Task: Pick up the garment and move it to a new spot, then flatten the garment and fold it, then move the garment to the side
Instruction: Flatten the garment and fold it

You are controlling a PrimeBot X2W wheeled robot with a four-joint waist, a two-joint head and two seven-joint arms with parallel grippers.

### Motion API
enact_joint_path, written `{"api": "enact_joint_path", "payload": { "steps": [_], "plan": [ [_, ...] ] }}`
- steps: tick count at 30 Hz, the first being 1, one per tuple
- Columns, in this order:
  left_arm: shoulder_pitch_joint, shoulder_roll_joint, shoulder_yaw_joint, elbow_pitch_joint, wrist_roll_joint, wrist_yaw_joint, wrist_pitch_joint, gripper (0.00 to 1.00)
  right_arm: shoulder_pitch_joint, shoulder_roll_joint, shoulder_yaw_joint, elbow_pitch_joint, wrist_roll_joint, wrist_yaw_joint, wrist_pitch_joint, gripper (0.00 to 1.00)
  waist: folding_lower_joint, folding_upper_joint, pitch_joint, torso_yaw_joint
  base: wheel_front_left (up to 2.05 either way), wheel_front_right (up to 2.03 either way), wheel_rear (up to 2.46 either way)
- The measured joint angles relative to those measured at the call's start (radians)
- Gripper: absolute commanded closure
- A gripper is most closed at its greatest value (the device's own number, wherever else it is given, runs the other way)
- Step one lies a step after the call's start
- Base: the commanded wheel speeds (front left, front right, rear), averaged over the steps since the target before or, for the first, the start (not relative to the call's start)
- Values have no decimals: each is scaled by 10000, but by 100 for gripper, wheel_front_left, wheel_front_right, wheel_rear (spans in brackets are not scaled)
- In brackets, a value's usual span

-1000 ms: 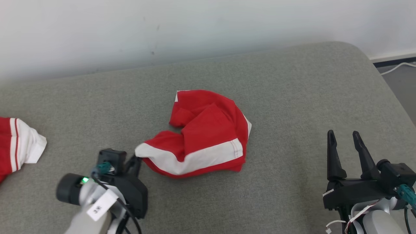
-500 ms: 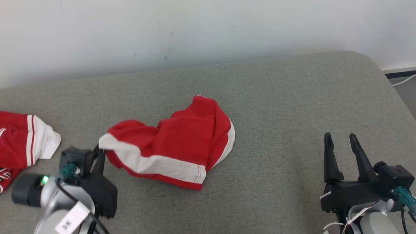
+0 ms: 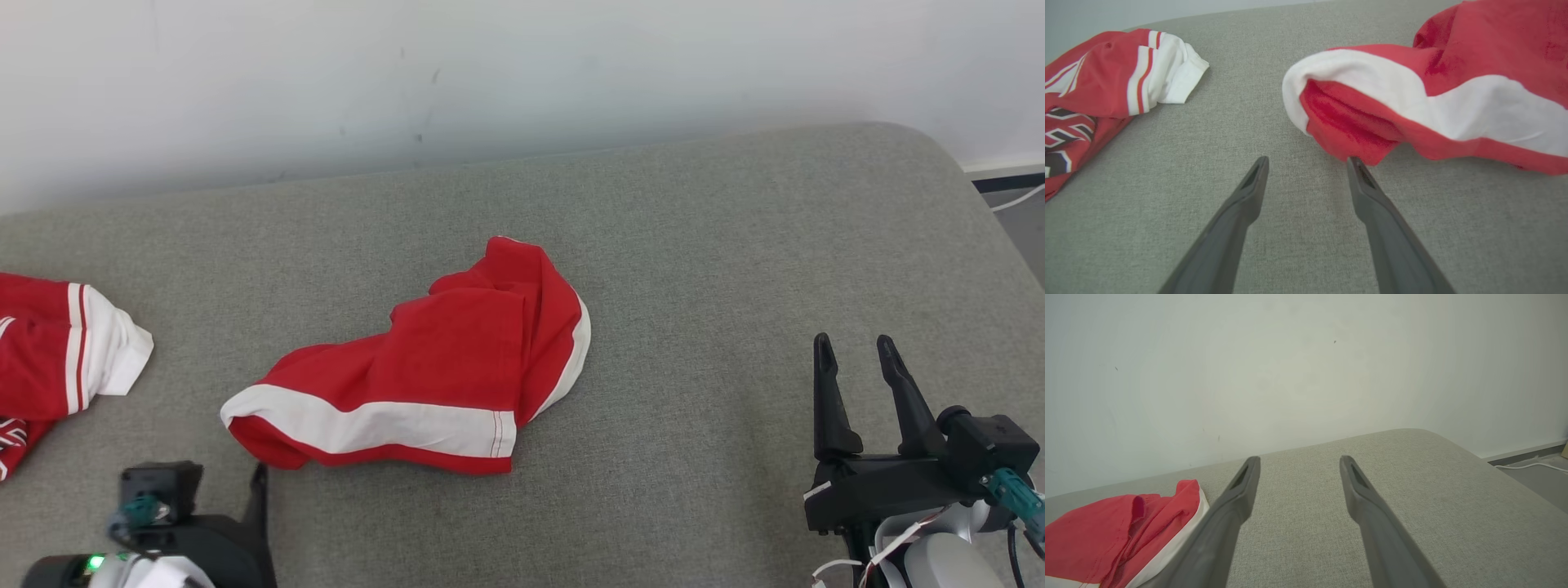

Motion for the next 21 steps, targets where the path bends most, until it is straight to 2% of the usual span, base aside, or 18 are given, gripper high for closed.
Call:
{"api": "enact_joint_path", "payload": {
  "steps": [4,6,11,16,21],
  "plan": [
    [126,-224,688,-360,29,0,-343,0,-6,-4,0,6,0,0,-2,0,0,0,-7,23,0,0,0],
    [159,-479,1097,-725,86,2,-825,0,-8,-21,-21,25,0,0,-2,0,0,0,-32,49,0,0,0],
    [155,-917,1398,-1689,161,2,-2127,0,-11,-40,12,100,-2,6,-2,0,0,0,-179,173,0,0,0],
    [453,-1266,1340,-2255,132,2,-3237,0,-17,98,326,224,-12,134,-2,0,0,0,-401,265,0,0,0],
    [1183,-1457,982,-2186,169,2,-4105,0,5,276,604,430,-13,247,-2,0,0,0,-695,332,0,0,0]
  ]
}}
